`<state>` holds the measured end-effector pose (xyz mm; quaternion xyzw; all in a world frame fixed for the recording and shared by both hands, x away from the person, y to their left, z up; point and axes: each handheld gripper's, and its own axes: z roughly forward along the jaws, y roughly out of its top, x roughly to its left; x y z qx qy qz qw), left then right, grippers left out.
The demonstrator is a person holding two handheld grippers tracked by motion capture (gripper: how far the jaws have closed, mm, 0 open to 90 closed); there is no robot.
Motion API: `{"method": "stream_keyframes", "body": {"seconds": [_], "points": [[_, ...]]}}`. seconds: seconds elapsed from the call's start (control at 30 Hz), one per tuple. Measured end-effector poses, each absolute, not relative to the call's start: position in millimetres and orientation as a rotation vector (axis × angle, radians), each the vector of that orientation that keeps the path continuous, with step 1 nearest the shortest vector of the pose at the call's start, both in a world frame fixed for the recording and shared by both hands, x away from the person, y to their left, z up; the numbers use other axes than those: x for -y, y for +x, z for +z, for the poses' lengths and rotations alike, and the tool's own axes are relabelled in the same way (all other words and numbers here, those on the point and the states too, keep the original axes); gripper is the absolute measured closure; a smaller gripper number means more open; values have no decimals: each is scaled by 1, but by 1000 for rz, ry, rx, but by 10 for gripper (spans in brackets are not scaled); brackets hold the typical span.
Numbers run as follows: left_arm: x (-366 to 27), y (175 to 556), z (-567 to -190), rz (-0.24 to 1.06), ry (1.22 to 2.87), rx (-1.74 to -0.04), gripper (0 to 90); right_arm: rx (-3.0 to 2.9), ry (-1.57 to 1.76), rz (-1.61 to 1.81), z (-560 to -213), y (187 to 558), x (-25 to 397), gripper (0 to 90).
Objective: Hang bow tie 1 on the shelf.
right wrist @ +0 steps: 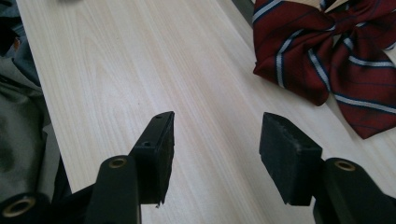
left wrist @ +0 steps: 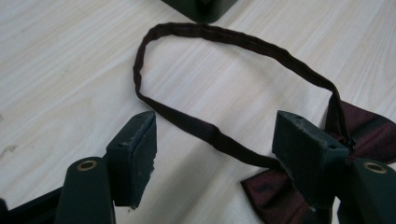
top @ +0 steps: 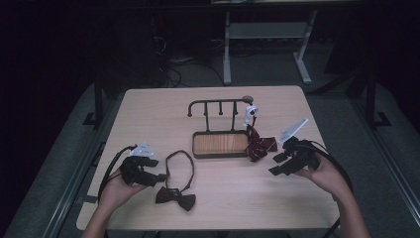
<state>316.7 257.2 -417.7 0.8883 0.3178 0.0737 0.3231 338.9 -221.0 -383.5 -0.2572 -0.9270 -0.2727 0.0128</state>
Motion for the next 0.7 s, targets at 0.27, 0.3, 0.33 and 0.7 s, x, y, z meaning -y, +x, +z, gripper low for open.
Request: {"method": "stream_keyframes", "body": {"seconds": [0.27,0.3,0.33,0.7], "points": [[-251,330,-411,202,2360,-837,358,2900,-796,-863,-388,331,221,430],[-251,332,-410,202,2362,-837,363,2898,-796,-865,-389,330,222,430],[-250,335,-409,195,2365,-839,367,2899,-798,-863,-389,329,222,427],[-244,362,-407,178,2414,-868,448,2894,-810,-873,-396,323,226,422]]}}
